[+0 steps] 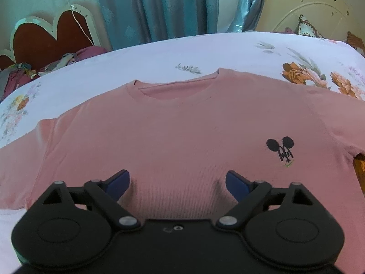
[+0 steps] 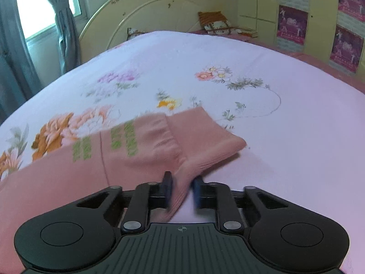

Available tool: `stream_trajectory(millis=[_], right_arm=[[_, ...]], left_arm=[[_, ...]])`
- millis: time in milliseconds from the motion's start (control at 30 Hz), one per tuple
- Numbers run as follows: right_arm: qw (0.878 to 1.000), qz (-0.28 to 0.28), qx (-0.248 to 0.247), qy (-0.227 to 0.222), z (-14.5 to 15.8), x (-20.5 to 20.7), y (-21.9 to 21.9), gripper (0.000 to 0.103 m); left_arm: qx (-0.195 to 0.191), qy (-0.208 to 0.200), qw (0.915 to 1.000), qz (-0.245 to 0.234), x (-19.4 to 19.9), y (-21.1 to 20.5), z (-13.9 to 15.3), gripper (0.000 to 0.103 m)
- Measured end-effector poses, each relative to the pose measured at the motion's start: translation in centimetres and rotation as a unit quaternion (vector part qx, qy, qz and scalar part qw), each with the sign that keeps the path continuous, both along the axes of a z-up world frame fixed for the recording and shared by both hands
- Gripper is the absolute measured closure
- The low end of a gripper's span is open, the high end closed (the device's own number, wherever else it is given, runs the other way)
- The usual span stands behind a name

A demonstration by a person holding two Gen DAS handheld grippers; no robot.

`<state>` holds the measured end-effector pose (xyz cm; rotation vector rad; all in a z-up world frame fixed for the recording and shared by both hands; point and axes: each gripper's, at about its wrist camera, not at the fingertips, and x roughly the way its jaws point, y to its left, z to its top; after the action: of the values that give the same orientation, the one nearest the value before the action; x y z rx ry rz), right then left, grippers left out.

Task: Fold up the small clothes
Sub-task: 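Move the right tool to the sleeve cuff and grasp it, then carry the cuff across the sweatshirt body with the right tool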

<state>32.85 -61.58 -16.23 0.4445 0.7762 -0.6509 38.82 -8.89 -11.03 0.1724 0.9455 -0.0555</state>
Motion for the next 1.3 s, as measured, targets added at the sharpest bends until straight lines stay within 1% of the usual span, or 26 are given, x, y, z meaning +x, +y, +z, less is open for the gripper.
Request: stream_trajectory(millis=[33, 100, 167, 333, 467, 533, 600, 700, 767, 867, 933, 1000, 1033, 1067, 1100, 1133, 1167, 1233, 1267, 1300], right_arm=[[1.000, 0.006, 0.004, -0.006, 0.2, 0.1, 0.0, 0.100], [1.000, 0.021, -0.011, -0.018, 1.1, 0.1, 0.8, 0.100], [0.998, 0.040, -0.025, -0.039, 2.6, 0.2, 1.9, 0.100], [0.989, 0.108, -0.030, -0.095, 6.8, 1.9, 6.8, 0.100], [0.972, 0.190, -0.031, -0.138, 10.1, 3.8, 13.7, 0.100], [0.959, 0.232, -0.025, -0.158, 11.4, 4.6, 18.1, 0.100], [0.946, 0.277, -0.020, -0.168, 12.0, 5.3, 22.7, 0.100], [0.928, 0.333, 0.002, -0.169, 11.8, 6.1, 29.9, 0.100], [0.917, 0.366, 0.024, -0.157, 10.9, 6.5, 34.2, 0.100], [0.900, 0.415, 0.049, -0.125, 8.6, 6.9, 40.0, 0.100], [0.892, 0.437, 0.064, -0.097, 6.9, 7.0, 43.0, 0.100], [0.887, 0.452, 0.065, -0.074, 5.6, 7.1, 45.0, 0.099], [0.884, 0.458, 0.069, -0.063, 5.3, 7.0, 45.5, 0.093], [0.881, 0.463, 0.073, -0.058, 5.1, 6.7, 46.2, 0.084], [0.878, 0.469, 0.081, -0.062, 5.2, 6.5, 46.3, 0.056], [0.876, 0.469, 0.084, -0.070, 5.5, 6.2, 46.1, 0.031], [0.878, 0.466, 0.076, -0.081, 5.9, 5.8, 45.7, 0.028], [0.881, 0.461, 0.061, -0.090, 6.9, 4.9, 44.4, 0.028], [0.884, 0.455, 0.060, -0.093, 7.1, 4.4, 43.7, 0.028], [0.890, 0.442, 0.053, -0.094, 7.4, 4.0, 42.5, 0.028]], left_arm=[[-0.002, 0.002, 1.0000, -0.001, 0.0, 0.1, 0.0, 0.015], [-0.003, 0.003, 1.0000, -0.004, 0.0, 0.2, 0.0, 0.019], [-0.003, 0.002, 1.0000, -0.004, 0.0, 0.5, 0.1, 0.020], [-0.006, -0.012, 0.9999, 0.005, -0.3, 2.0, 1.0, 0.020], [-0.014, -0.022, 0.9994, 0.022, -0.7, 4.4, 1.9, 0.020], [-0.019, -0.027, 0.9990, 0.031, -0.9, 6.0, 2.2, 0.020], [-0.023, -0.029, 0.9986, 0.037, -1.0, 7.4, 2.4, 0.020], [-0.027, -0.031, 0.9980, 0.049, -1.2, 9.9, 2.5, 0.020], [-0.029, -0.031, 0.9973, 0.059, -1.0, 11.6, 2.5, 0.020], [-0.031, -0.029, 0.9965, 0.072, -0.9, 13.3, 2.4, 0.020], [-0.033, -0.028, 0.9962, 0.076, -0.8, 14.2, 2.3, 0.020], [-0.034, -0.026, 0.9959, 0.079, -0.6, 14.8, 2.2, 0.020], [-0.038, -0.025, 0.9959, 0.078, -0.4, 14.9, 2.2, 0.019], [-0.041, -0.024, 0.9959, 0.077, -0.4, 15.1, 2.1, 0.019], [-0.045, -0.022, 0.9960, 0.073, -0.3, 15.1, 2.1, 0.019], [-0.050, -0.021, 0.9962, 0.068, -0.2, 15.0, 2.0, 0.019], [-0.053, -0.020, 0.9965, 0.062, -0.2, 14.8, 1.9, 0.019], [-0.062, -0.017, 0.9968, 0.047, 0.0, 13.9, 1.7, 0.019], [-0.068, -0.016, 0.9968, 0.038, 0.1, 13.6, 1.5, 0.019], [-0.074, -0.014, 0.9967, 0.028, 0.3, 12.9, 1.3, 0.019]])
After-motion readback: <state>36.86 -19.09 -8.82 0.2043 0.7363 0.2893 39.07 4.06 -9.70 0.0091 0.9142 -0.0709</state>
